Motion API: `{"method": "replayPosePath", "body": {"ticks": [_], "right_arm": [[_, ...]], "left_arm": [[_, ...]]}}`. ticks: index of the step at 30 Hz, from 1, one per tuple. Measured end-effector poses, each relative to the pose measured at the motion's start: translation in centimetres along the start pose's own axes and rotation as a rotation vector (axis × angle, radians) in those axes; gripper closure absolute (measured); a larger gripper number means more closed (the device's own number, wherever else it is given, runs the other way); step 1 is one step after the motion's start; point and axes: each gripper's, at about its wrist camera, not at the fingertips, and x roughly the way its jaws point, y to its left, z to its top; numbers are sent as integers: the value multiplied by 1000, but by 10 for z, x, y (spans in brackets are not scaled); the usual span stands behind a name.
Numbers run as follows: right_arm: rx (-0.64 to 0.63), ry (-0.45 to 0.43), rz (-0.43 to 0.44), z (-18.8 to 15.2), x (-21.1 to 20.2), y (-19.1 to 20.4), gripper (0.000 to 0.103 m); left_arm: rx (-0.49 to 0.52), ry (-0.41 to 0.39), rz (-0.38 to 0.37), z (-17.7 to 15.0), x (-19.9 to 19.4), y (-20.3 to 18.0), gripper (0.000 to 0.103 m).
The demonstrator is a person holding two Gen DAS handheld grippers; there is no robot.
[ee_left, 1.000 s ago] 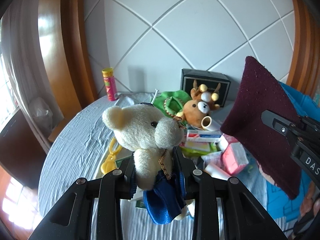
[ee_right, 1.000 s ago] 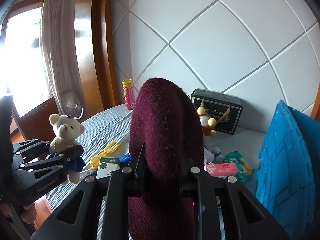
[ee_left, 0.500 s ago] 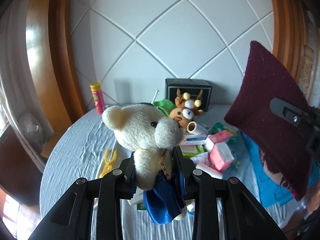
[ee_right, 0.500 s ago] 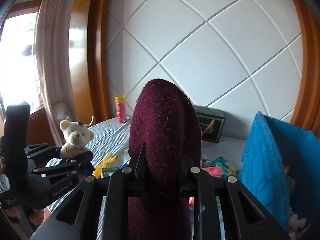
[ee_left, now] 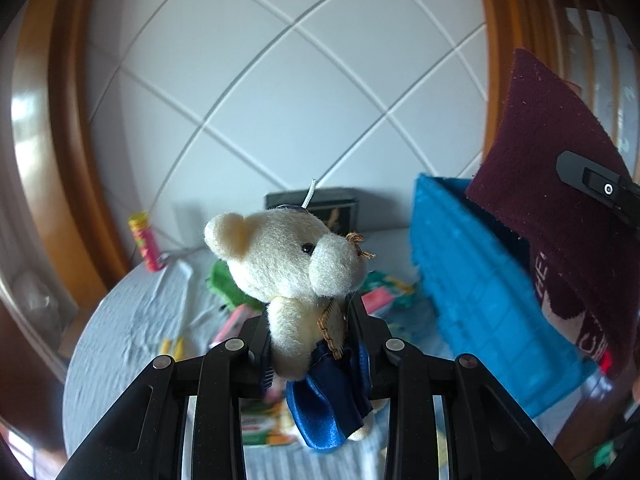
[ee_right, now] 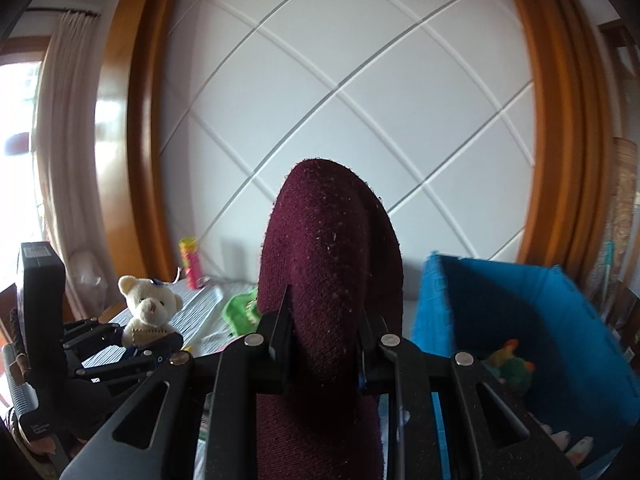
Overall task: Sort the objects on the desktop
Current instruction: 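Carry the teddy bear and maroon hat over the blue bin with both tools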
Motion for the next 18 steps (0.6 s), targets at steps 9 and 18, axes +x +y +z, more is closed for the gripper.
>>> {"method": "replayPosePath", "body": {"ticks": [9, 18], "right_arm": [[15, -46, -70, 6, -43, -151, 81], [30, 6, -124, -21, -69, -283, 81]], "left_arm": [[24, -64, -54, 41, -2, -167, 73], [99, -9, -95, 48, 8, -313, 73]]}}
